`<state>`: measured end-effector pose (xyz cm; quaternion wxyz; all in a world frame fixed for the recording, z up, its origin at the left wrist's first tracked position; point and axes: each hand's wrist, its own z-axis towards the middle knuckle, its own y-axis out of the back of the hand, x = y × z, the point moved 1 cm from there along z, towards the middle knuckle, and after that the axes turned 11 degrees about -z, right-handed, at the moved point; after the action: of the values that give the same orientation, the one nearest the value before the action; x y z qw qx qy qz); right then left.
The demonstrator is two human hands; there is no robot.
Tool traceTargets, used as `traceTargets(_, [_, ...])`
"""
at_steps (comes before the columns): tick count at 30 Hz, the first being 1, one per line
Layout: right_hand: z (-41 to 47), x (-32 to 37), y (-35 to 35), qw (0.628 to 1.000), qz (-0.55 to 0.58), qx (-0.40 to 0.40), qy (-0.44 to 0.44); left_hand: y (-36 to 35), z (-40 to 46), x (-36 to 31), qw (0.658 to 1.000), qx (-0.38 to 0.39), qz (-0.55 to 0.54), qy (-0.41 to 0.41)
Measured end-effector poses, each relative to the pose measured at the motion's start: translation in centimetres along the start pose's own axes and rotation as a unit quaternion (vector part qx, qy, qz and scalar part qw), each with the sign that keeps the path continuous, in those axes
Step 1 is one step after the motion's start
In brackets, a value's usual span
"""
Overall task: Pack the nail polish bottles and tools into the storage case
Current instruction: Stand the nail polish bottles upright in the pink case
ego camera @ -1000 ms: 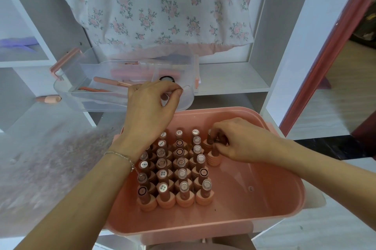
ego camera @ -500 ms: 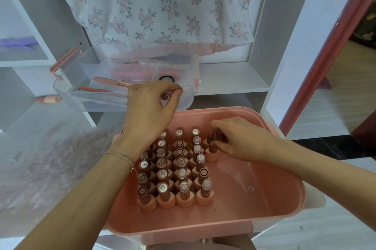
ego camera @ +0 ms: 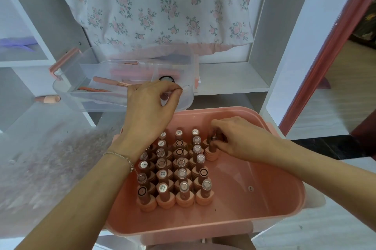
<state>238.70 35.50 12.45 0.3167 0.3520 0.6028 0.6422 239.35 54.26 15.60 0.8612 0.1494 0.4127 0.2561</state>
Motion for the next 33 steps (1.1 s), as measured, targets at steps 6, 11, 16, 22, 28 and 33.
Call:
traceTargets(6, [-0.1, 0.0, 0.0, 1.000, -0.006, 0.001, 0.005, 0.0, 0.0, -0.1, 1.000, 0.000, 0.006, -0.001])
traceTargets(11, [-0.4, -0.1, 0.4, 0.999, -0.018, -0.037, 0.003, -0.1, 0.0, 0.0, 1.000, 0.002, 0.006, -0.003])
traceTargets(16, [-0.7, 0.6, 1.1, 0.992, -0.016, -0.125, 0.014, -0.3, -0.2, 0.1, 1.000, -0.001, 0.004, -0.006])
traceTargets(22, [0.2, 2.4, 3.0, 0.983, 0.036, -0.177, 0.013, 1.0, 0.9, -0.9, 1.000, -0.005, 0.020, -0.004])
traceTargets(28, [2.6, 7.0, 6.2, 0.969, 0.049, -0.228, 0.086, 9.3, 2.0, -0.3, 0.989, -0.030, 0.130, -0.063])
traceTargets(33, [6.3, 13.0, 7.4, 0.957, 0.049, -0.233, 0.163, 17.4, -0.4, 4.4, 0.978, -0.107, 0.169, 0.064])
